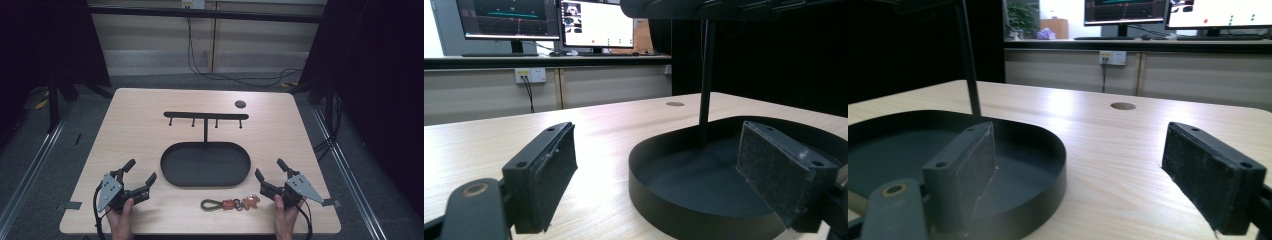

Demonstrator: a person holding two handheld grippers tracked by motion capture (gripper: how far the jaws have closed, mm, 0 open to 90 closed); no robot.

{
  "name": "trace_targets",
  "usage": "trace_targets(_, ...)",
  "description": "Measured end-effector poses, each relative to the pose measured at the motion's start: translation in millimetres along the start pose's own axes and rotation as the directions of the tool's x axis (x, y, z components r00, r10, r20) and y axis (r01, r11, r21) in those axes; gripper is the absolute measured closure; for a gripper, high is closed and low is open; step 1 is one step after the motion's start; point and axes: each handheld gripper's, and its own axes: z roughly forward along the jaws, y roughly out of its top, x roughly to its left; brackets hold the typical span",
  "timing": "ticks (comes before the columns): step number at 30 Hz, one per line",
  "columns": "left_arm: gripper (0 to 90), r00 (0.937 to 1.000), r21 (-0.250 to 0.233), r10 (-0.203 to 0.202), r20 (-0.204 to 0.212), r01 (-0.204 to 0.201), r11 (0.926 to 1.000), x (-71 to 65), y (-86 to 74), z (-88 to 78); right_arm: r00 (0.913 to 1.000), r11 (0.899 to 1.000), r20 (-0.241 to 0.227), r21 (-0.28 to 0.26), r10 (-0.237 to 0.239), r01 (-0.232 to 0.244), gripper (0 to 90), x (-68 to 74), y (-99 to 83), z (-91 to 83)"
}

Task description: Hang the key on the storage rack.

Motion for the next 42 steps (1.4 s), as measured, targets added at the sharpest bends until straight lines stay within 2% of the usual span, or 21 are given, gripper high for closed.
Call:
trace_targets(1, 15.8, 1.0, 0.0, 0.0, 0.0, 0.0, 1.0, 0.0, 0.0, 0.0, 1.0, 1.0, 0.0, 0.0, 0.0, 0.0, 13.2, 0.0, 0.0, 0.0)
trace_targets(5, 15.8, 1.0, -0.001, -0.002, 0.0, 0.002, 1.0, 0.2, 0.0, 0.2, 0.9981, 0.996, 0.003, 0.065, -0.062, 0.062, 13.2, 6.6, 2.2, 6.1)
trace_targets(7, 15.8, 1.0, 0.0, 0.002, -0.001, -0.002, 1.0, 0.3, 0.0, 0.1, 0.9978, 0.994, -0.002, 0.084, -0.066, 0.066, 13.2, 7.1, 2.7, 6.4)
trace_targets(10, 15.8, 1.0, 0.002, 0.004, -0.002, -0.004, 1.0, 0.2, 0.1, 0.0, 0.9992, 0.995, 0.033, 0.103, -0.022, 0.018, 13.3, 4.5, 3.3, 6.7)
trace_targets(13, 15.8, 1.0, 0.002, 0.004, -0.002, -0.004, 1.0, 0.2, 0.1, 0.1, 0.9998, 0.994, 0.018, 0.113, 0.012, -0.014, 13.2, 2.2, 3.6, 7.9)
trace_targets(17, 15.8, 1.0, 0.001, 0.004, -0.002, -0.004, 1.0, 0.1, 0.1, 0.1, 0.9991, 0.99, 0.043, 0.138, -0.004, -0.002, 19.9, 3.4, 4.4, 9.8)
trace_targets(18, 15.8, 1.0, 0.001, 0.004, -0.002, -0.004, 1.0, 0.2, 0.2, 0.1, 0.9997, 0.985, 0.02, 0.175, -0.017, 0.013, 27.4, 4.8, 5.3, 12.6)
trace_targets(19, 15.8, 1.0, 0.002, 0.004, -0.001, -0.004, 1.0, 0.2, 0.2, 0.0, 0.9997, 0.985, 0.02, 0.175, -0.017, 0.013, 27.4, 4.8, 5.3, 12.6)
trace_targets(20, 15.8, 1.0, 0.002, 0.004, -0.001, -0.004, 1.0, 0.2, 0.2, 0.0, 0.9997, 0.977, 0.005, 0.214, -0.022, 0.021, 27.3, 5.9, 7.0, 14.3)
trace_targets(21, 15.8, 1.0, 0.002, 0.004, -0.001, -0.004, 1.0, 0.2, 0.2, 0.0, 0.9997, 0.977, 0.005, 0.214, -0.022, 0.021, 27.3, 5.9, 7.0, 14.3)
trace_targets(25, 15.8, 1.0, 0.001, 0.003, -0.001, -0.003, 1.0, 0.2, 0.1, 0.1, 0.9976, 0.965, -0.035, 0.254, -0.06, 0.067, 26.8, 12.0, 10.9, 16.0)
trace_targets(26, 15.8, 1.0, 0.001, 0.003, -0.001, -0.003, 1.0, 0.2, 0.1, 0.1, 0.9969, 0.965, -0.065, 0.256, -0.045, 0.061, 24.9, 14.6, 14.2, 15.4)
trace_targets(30, 15.8, 1.0, 0.002, 0.004, -0.001, -0.004, 1.0, 0.3, 0.2, 0.1, 0.9949, 0.961, -0.097, 0.271, -0.027, 0.053, 27.0, 16.5, 19.2, 14.7)
trace_targets(34, 15.8, 1.0, 0.003, 0.003, -0.002, -0.003, 1.0, 0.3, 0.2, 0.1, 0.9841, 0.95, -0.177, 0.304, -0.017, 0.071, 33.1, 22.9, 28.3, 15.3)
trace_targets(36, 15.8, 1.0, 0.003, 0.005, -0.006, -0.005, 1.0, 0.5, 0.2, 0.1, 0.9833, 0.947, -0.181, 0.314, -0.014, 0.072, 32.9, 24.4, 31.0, 15.9)
trace_targets(37, 15.8, 1.0, 0.003, 0.005, -0.006, -0.005, 1.0, 0.4, 0.2, 0.1, 0.9777, 0.937, -0.21, 0.34, -0.002, 0.075, 32.9, 26.2, 36.8, 17.2)
trace_targets(38, 15.8, 1.0, 0.001, 0.005, -0.007, -0.005, 1.0, 0.4, 0.2, 0.3, 0.9719, 0.936, -0.235, 0.343, 0.003, 0.081, 33.0, 27.3, 39.1, 17.8)
trace_targets(39, 15.8, 1.0, 0.001, 0.005, -0.007, -0.005, 1.0, 0.4, 0.2, 0.3, 0.9719, 0.936, -0.235, 0.343, 0.003, 0.081, 33.0, 27.3, 39.1, 17.8)
trace_targets(40, 15.8, 0.9999, 0.005, 0.008, -0.01, -0.008, 1.0, 0.7, 0.3, 0.0, 0.9611, 0.927, -0.276, 0.365, 0.015, 0.091, 33.2, 31.5, 43.4, 20.1)
trace_targets(41, 15.8, 0.9999, 0.005, 0.008, -0.01, -0.008, 1.0, 0.7, 0.3, 0.0, 0.9611, 0.927, -0.276, 0.365, 0.015, 0.091, 33.2, 31.5, 43.4, 20.1)
trace_targets(42, 15.8, 1.0, 0.005, 0.0, -0.003, 0.0, 1.0, 0.4, 0.1, 0.2, 0.9491, 0.924, -0.314, 0.37, 0.02, 0.103, 33.8, 33.4, 45.2, 21.4)
